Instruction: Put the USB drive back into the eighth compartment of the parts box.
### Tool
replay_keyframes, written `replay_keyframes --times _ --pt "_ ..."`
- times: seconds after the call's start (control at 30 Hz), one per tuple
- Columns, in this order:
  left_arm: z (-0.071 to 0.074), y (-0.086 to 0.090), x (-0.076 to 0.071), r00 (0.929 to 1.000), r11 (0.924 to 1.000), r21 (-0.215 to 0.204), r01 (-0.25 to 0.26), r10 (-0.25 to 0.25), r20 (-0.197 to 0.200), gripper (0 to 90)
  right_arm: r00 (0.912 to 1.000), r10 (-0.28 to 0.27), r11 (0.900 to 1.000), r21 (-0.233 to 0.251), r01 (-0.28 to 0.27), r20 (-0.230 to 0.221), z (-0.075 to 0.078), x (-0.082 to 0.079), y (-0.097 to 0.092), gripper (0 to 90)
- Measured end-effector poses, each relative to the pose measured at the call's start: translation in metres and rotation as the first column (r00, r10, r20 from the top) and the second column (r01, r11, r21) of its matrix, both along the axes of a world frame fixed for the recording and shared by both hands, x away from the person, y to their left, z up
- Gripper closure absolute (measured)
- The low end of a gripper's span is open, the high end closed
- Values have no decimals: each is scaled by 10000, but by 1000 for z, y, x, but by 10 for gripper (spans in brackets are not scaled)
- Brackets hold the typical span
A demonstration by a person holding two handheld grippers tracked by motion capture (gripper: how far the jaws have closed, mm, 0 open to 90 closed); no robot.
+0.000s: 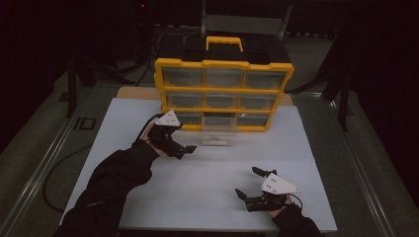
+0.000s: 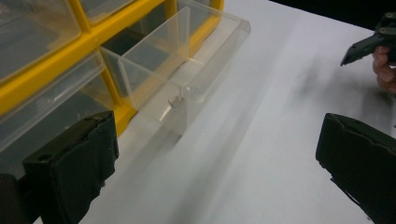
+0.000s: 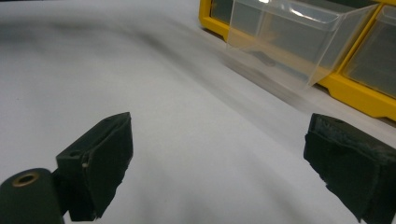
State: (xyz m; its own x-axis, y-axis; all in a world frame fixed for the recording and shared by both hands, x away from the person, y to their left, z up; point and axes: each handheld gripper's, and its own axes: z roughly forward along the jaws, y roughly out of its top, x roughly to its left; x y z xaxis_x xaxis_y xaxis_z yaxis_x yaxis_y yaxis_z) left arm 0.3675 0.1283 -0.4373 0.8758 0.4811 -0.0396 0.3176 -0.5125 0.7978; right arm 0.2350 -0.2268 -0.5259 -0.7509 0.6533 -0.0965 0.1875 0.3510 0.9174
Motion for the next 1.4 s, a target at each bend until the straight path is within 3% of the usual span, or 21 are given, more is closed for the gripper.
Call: replay_keyframes --times 0.87,1.4 --pt "-22 61 -44 9988 9981 -381 -477 473 -129 3 10000 67 9999 -82 -66 62 0 0 2 86" --pt "-42 103 -76 9943 9922 -686 -1041 1022 -312 3 10000 49 9999 -102 -49 -7 -1 0 4 86"
